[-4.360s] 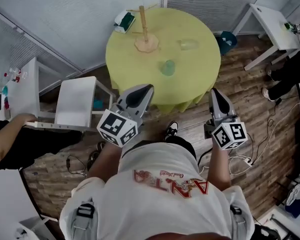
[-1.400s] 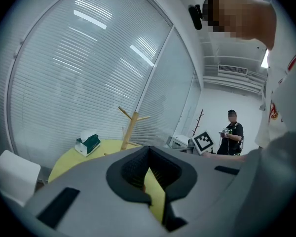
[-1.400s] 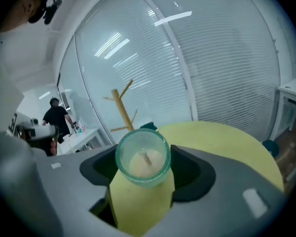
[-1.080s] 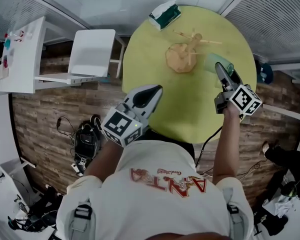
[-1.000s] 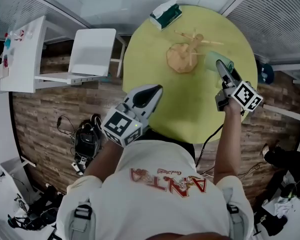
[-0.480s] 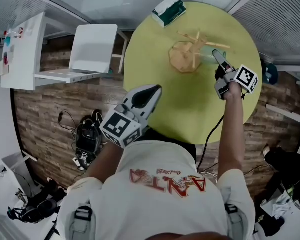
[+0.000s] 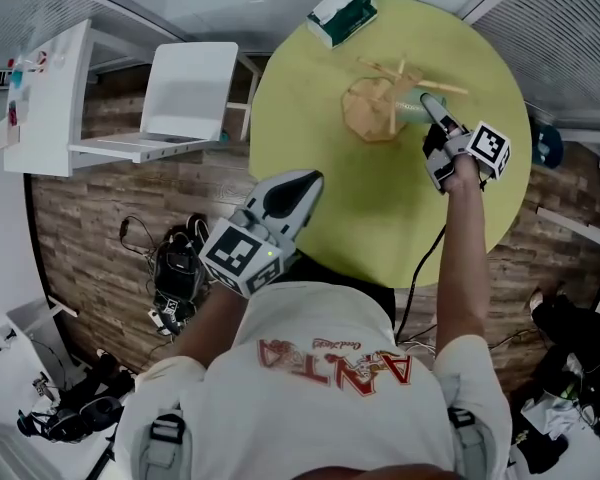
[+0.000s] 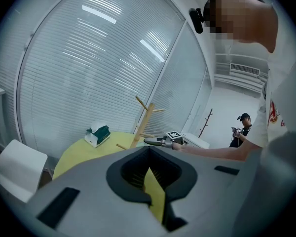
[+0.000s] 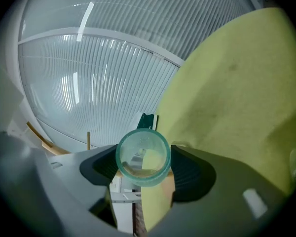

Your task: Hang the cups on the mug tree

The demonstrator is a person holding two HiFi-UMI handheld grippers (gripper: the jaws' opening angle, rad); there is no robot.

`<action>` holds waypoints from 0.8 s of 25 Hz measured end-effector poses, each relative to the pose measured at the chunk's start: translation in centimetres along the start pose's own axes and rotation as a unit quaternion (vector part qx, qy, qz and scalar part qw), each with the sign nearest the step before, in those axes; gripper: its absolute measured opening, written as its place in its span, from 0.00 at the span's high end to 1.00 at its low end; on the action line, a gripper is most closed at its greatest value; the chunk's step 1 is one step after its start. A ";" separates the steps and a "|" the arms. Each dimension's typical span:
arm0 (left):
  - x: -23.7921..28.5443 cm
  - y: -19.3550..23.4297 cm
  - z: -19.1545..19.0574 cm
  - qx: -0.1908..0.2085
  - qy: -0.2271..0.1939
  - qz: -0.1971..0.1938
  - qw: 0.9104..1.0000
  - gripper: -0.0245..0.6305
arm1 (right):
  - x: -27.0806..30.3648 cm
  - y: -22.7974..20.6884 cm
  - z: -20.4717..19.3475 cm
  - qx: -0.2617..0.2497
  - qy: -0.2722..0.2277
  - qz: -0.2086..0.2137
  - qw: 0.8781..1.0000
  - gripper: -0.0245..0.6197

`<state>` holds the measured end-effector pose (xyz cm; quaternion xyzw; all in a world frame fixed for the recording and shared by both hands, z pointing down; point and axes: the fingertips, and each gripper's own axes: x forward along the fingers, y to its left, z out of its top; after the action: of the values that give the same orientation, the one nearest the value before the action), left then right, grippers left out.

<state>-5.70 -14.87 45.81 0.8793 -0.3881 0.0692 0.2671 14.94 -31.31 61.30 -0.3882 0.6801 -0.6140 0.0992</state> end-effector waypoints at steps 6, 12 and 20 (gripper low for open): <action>-0.4 -0.5 -0.3 0.000 -0.001 -0.001 1.000 0.95 | 0.3 0.1 -0.3 0.029 -0.027 0.015 0.999 0.49; -1.3 -1.2 0.2 0.005 -0.009 -0.009 1.000 0.95 | -3.8 2.8 0.8 -0.032 -0.090 0.023 0.995 0.38; -1.1 -3.7 2.7 0.034 -0.033 -0.066 0.997 0.95 | -13.6 8.1 -2.6 -0.149 -0.171 -0.006 0.974 0.50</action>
<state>-4.00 -13.50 41.66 0.9133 -0.3353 0.0354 0.2285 19.32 -20.94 49.87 -0.5014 0.7351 -0.4306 0.1512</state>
